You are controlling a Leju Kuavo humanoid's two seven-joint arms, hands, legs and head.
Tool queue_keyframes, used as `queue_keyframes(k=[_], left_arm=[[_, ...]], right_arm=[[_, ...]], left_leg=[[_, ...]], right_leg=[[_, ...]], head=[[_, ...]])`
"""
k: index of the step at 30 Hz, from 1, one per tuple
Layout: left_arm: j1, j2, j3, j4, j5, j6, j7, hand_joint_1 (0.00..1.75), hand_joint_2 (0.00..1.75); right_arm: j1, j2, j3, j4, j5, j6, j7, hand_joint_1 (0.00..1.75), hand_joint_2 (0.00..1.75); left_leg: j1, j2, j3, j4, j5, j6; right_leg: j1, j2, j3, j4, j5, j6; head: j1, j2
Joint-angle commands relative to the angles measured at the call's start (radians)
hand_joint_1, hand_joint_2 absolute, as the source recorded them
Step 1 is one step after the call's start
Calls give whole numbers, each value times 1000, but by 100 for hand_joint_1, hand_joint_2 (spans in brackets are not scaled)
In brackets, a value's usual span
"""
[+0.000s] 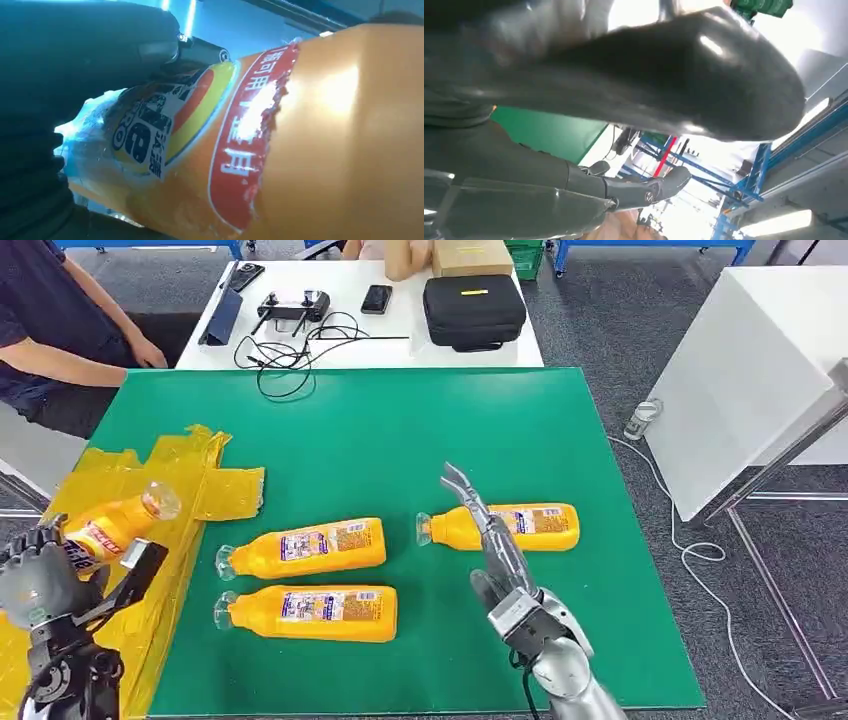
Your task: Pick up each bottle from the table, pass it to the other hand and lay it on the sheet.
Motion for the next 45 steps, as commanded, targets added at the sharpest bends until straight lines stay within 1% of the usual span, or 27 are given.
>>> queue_keyframes(k=[1, 2, 3, 4, 6, 10, 15, 16, 17, 18, 26, 27, 28, 29, 33, 35, 36, 39, 40, 42, 44, 45], left_arm=[[-51, 27, -125, 225, -42, -1, 59, 175, 175], [-52, 29, -136, 239, -43, -1, 67, 175, 175], [-55, 40, -186, 271, -35, -1, 89, 175, 175], [-60, 43, -200, 290, -45, -1, 98, 175, 175], [-62, 41, -234, 314, -47, -1, 90, 175, 175], [-56, 34, -270, 324, -48, -1, 95, 175, 175], [-63, 28, -279, 352, -38, -1, 94, 175, 175], [-70, 40, -318, 384, 5, -1, 103, 98, 175], [-73, 39, -322, 394, 4, -1, 108, 0, 175], [-90, 40, -306, 451, 28, -1, 103, 0, 175], [-90, 40, -306, 451, 28, -1, 103, 0, 175], [-113, 43, -292, 511, 53, -1, 101, 0, 0], [-126, 46, -298, 547, 55, -1, 107, 0, 0], [-125, 46, -286, 547, 80, -1, 85, 0, 0], [-114, 48, -284, 523, 108, -1, 89, 0, 0], [-108, 44, -265, 503, 154, -1, 62, 0, 0], [-107, 39, -233, 496, 211, -1, 13, 0, 0], [-105, 36, -223, 492, 229, -1, -6, 0, 0], [-109, 26, -172, 494, 321, -1, -78, 0, 0], [-123, 9, -101, 495, 469, -28, -197, 0, 0], [-136, -10, -36, 462, 624, -104, -298, 0, 0], [-138, -16, -20, 442, 684, -132, -328, 0, 0]], right_arm=[[-146, -38, 64, 243, -43, 10, -32, 0, 0], [-148, -38, 68, 248, -46, 10, -34, 0, 0], [-147, -33, 64, 249, -40, 10, -46, 0, 0], [-148, -33, 68, 248, -41, 10, -46, 0, 0], [-152, -33, 69, 249, -46, 7, -39, 0, 0], [-156, -38, 68, 262, -49, 8, -39, 0, 0], [-162, -36, 69, 276, -52, 12, -42, 0, 0], [-171, -43, 100, 285, -76, 9, -51, 0, 0], [-172, -43, 97, 286, -76, 9, -51, 0, 0], [-172, -39, 90, 288, -76, 7, -51, 0, 0], [-172, -39, 90, 288, -76, 7, -51, 0, 0], [-170, -40, 87, 287, -73, 9, -50, 0, 0], [-166, -47, 92, 289, -66, 18, -47, 0, 0], [-161, -52, 95, 291, -58, 24, -45, 0, 0], [-173, -68, 158, 341, 21, 39, -19, 0, 0], [-206, -58, 225, 408, 98, 24, 3, 0, 0], [-206, -46, 256, 437, 133, 1, 15, 0, 0], [-192, -37, 271, 442, 151, -25, 21, 0, 0], [-177, -25, 298, 446, 189, -59, 57, 0, 175], [-152, 7, 333, 440, 252, -107, 118, 0, 175], [-137, 53, 363, 440, 292, -136, 174, 0, 175], [-135, 69, 377, 438, 306, -144, 199, 0, 175]], left_leg=[[0, 0, 1, -1, 1, -1], [0, 0, 0, 0, 0, 0], [0, -1, 1, 0, 0, -1], [0, 0, 1, -1, 0, -1], [0, 0, 1, 0, 0, -1], [0, -1, -1, 0, 0, 0], [0, 0, -1, 0, 0, -1], [0, 0, -1, 0, 0, -1], [0, -1, -1, 0, 0, -1], [0, 0, -1, 0, 0, -1], [0, 1, -1, 0, 0, -1], [0, 1, -1, 0, 0, -1], [0, 0, -1, 0, 0, -1], [-1, 0, -1, 0, 0, 0], [0, 0, 0, 0, 0, -1], [0, 1, 1, 0, 0, -1], [0, 1, 0, 0, 0, -1], [0, 1, 1, -1, 0, -1], [0, 1, 1, 0, 0, -1], [0, 0, 1, 0, 0, -1], [1, 0, 2, 0, 1, -2], [1, 0, 1, 0, 1, -2]], right_leg=[[0, -2, 2, -1, 1, 2], [0, -1, 1, -1, 0, 1], [0, -2, 1, -1, 0, 1], [0, -2, 2, -1, 0, 1], [0, -2, 1, 0, 0, 1], [0, -2, 0, 0, 0, 1], [0, -2, 0, 0, 0, 1], [0, -2, -1, 0, 0, 1], [-1, -2, 0, 0, 0, 1], [-1, -2, 0, 0, 0, 1], [-1, 0, -1, 0, 0, 1], [-1, -1, -1, 1, 0, 1], [-1, -1, -1, 0, 0, 1], [-1, -1, -1, 0, 0, 1], [-1, -1, 1, 0, 0, 1], [0, -1, 1, 0, 0, 1], [0, 0, 0, 0, 1, 1], [0, 0, 2, 0, 0, 1], [0, -1, 1, 0, 1, 1], [0, -1, 1, 0, 0, 1], [0, -1, 2, 0, 0, 0], [1, -2, 1, 1, 0, 1]], head=[[0, 0], [0, 0], [0, 0], [0, 0], [0, 0], [0, 0], [0, 0], [0, 0], [0, 0], [0, 0], [0, 0], [0, 0], [0, 0], [0, 0], [0, 0], [0, 0], [0, 0], [0, 0], [0, 0], [0, 0], [0, 0], [0, 0]])
